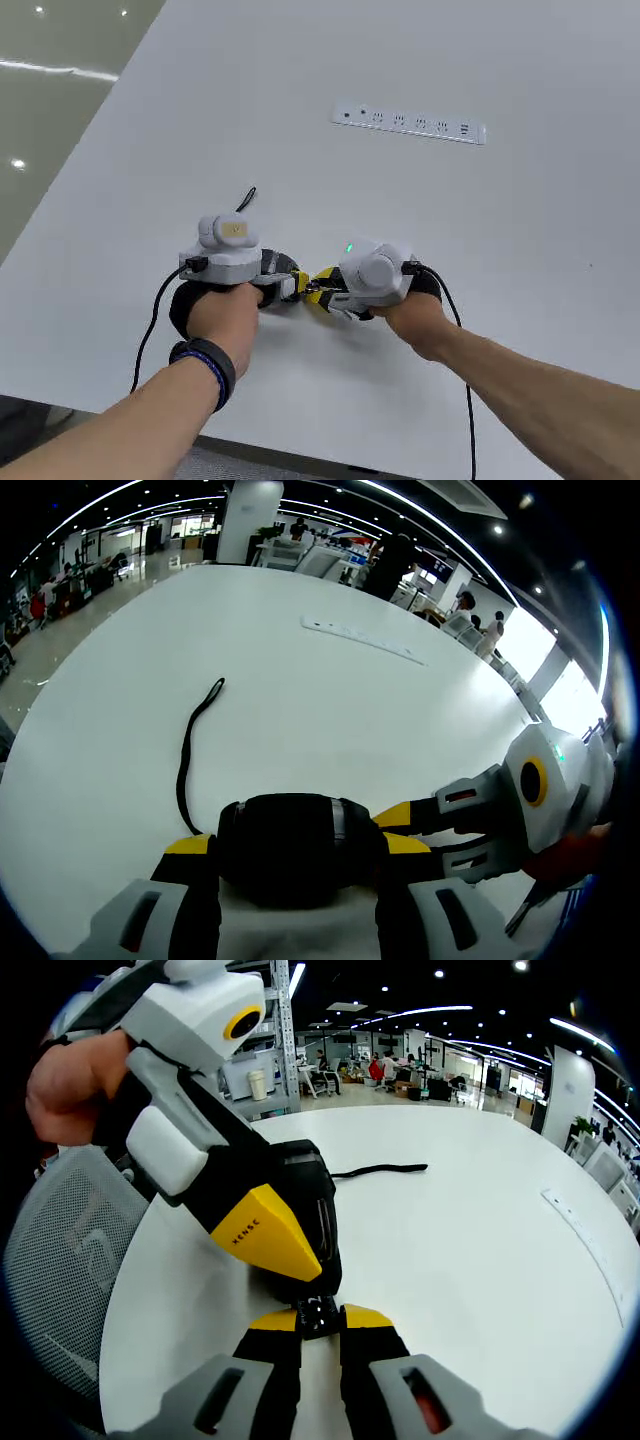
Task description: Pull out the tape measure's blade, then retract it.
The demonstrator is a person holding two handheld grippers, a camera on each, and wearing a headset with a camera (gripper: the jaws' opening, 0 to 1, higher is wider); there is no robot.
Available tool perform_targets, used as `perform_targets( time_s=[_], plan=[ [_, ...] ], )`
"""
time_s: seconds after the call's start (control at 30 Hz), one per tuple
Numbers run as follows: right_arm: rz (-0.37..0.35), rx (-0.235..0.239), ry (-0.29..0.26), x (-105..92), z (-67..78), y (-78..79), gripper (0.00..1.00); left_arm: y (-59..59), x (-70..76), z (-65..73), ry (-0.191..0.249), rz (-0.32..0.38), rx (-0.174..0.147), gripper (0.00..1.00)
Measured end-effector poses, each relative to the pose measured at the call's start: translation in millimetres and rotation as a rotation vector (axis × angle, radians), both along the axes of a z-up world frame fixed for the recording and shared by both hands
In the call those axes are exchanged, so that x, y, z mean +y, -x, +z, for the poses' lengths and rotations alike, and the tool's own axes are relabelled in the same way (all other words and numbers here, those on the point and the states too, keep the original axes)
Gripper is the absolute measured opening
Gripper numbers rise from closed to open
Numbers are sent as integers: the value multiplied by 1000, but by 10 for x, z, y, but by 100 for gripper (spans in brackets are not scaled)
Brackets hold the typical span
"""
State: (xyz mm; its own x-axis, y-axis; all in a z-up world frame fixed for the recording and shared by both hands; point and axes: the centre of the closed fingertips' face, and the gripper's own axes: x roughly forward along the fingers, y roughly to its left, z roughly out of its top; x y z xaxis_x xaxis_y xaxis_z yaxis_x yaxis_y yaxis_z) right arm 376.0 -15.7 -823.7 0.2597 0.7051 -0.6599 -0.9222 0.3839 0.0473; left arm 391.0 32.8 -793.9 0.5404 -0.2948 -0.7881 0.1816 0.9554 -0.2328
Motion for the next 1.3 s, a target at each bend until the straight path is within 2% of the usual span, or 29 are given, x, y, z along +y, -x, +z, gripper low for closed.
perform_targets(
  time_s=[0.6, 1.03, 1.3],
  plan=[
    [4, 1, 25, 45, 6, 5, 13, 8, -1, 11, 1, 13, 1, 60],
    [-16, 4, 45, 52, 5, 6, 14, 16, 16, 9, -14, 32, -2, 61],
    [-27, 8, 59, 40, 3, 6, 15, 29, 32, 16, 5, 25, 3, 62]
  ],
)
